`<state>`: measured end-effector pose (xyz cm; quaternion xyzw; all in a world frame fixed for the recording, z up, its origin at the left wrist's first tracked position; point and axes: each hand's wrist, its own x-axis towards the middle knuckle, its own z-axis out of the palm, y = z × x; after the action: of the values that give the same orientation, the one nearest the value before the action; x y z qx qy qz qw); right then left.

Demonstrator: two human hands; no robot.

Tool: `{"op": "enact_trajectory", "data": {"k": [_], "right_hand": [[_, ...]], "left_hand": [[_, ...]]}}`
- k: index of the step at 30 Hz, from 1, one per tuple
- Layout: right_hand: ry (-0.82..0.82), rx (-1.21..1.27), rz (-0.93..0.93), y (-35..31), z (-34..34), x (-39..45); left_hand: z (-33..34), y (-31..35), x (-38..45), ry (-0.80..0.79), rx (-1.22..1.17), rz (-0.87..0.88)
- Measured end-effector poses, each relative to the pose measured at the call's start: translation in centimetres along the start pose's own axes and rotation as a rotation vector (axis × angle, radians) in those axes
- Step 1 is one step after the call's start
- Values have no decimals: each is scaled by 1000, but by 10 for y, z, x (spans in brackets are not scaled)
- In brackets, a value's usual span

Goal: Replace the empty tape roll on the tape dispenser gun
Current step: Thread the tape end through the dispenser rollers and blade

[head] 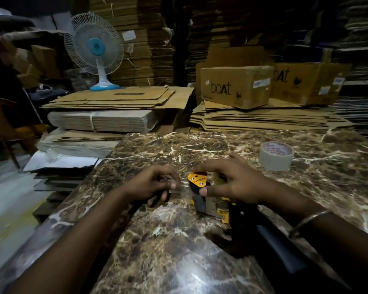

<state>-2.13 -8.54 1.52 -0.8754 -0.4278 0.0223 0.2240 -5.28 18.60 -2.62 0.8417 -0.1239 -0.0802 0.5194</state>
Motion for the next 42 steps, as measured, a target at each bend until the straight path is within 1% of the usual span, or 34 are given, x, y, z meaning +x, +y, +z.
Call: {"op": "enact_trajectory", "data": {"k": [4,8,11,13,17,19,22,24,26,28,31,32,33,35,37,38,40,42], "right_hand": [[-21,59,8,10,2,3],[1,159,-15,9,2,0],[-48,268,27,4,-3,-3],[-73,310,42,2,-6,-4],[-23,504,-24,-6,-13,-2],[-19,515,-46,-7,-15,-1],[-82,486,3,-5,-21,-1],[-107,522,17,-4,-24,-2],[-99,586,31,-5,-27,0],[-83,635,112,-5,-28,1],[-24,673,260,-6,-27,-4],[22,654,307,-8,-26,-8],[106,617,359,-12,-25,-12],[331,562,480,-15,-19,-23],[530,603,696,-17,-13,-33],[589,630,820,-16,-9,-38],[666,689,1072,-11,-1,-49],[711,726,1238,-10,3,-58]], "left_hand": [[-8,-3,8,-132,-68,-116],[-18,0,13,-263,-152,-247],[-23,1,11,-343,-183,-314],[-24,2,11,-367,-205,-376],[-28,11,12,-464,-237,-522],[-30,18,14,-490,-242,-584],[-37,30,15,-531,-247,-676],[-43,37,16,-542,-259,-747],[-47,43,17,-531,-389,-870],[-46,51,22,-460,-462,-994],[-32,58,30,-307,-421,-1071],[-28,61,32,-265,-406,-1079],[-24,63,33,-229,-367,-1072],[-20,67,37,-149,-255,-1048],[-19,70,40,-97,-183,-1022],[-18,71,41,-93,-178,-1028],[-16,75,45,-90,-172,-1053],[-17,74,49,-106,-82,-1030]]}}
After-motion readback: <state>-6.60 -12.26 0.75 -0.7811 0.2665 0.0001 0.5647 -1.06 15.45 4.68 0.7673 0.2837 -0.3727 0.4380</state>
